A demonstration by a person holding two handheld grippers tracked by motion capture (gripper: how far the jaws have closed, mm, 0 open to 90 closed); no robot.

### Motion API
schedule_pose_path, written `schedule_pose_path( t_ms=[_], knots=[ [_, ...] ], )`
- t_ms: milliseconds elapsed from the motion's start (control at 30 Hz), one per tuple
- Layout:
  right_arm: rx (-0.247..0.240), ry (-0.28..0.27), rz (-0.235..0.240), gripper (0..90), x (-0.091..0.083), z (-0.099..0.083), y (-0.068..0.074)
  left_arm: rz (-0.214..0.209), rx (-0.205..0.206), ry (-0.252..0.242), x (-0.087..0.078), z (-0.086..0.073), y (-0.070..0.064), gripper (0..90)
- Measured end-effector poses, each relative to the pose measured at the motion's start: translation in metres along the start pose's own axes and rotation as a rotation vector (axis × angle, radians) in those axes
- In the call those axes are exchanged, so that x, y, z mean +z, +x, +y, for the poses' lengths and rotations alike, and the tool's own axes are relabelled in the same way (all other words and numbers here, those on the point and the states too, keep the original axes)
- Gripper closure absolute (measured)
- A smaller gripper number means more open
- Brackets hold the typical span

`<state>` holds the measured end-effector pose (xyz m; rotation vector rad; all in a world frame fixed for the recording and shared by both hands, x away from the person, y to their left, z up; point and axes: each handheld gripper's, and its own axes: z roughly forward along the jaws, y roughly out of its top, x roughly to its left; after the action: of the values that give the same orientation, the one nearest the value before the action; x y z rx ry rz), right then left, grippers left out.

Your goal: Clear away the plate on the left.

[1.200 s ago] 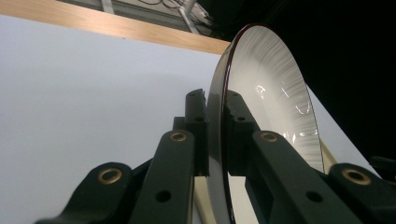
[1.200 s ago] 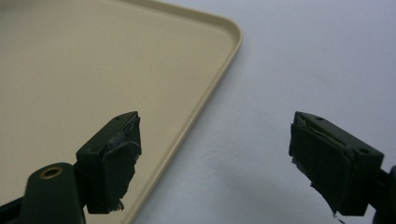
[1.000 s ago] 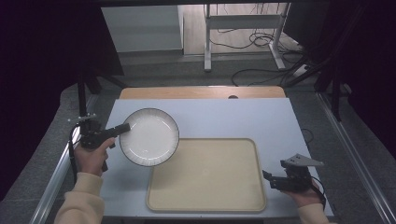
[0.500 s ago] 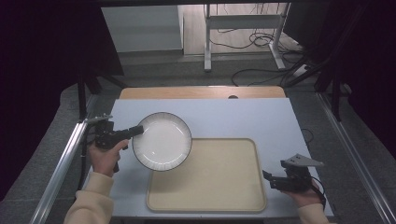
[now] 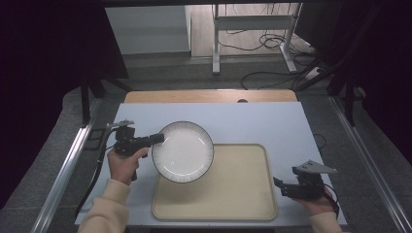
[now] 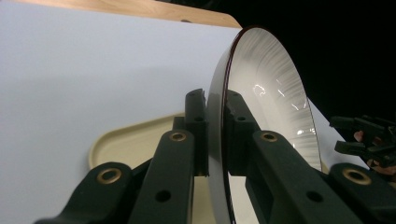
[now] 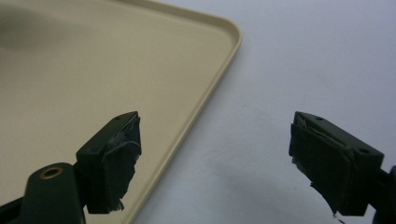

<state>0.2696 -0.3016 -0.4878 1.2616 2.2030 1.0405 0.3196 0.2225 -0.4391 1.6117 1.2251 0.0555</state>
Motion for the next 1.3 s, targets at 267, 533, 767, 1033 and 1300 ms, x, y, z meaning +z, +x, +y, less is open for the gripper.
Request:
schedule_pose_path(
  t_ms=[267,533,767,1033,1300],
  knots=[
    [-0.001,0.003,-0.005,17.0,0.0,0.0,0.0,-0.018,0.011,0.024,0.015,-0.005,-0.01,82.8],
    [0.0,0.004,-0.004,17.0,0.0,0.0,0.0,-0.036,0.028,0.056,0.029,-0.009,-0.019,82.7],
    [0.0,0.006,-0.003,17.0,0.001,0.0,0.001,-0.06,0.043,0.078,0.041,-0.014,-0.028,82.8],
    [0.002,0.008,-0.005,17.0,0.0,-0.001,0.001,-0.08,0.03,0.102,0.053,-0.022,-0.031,82.6],
    [0.0,0.01,-0.005,17.0,0.001,-0.001,0.001,-0.09,0.026,0.138,0.07,-0.033,-0.033,82.5]
  ],
)
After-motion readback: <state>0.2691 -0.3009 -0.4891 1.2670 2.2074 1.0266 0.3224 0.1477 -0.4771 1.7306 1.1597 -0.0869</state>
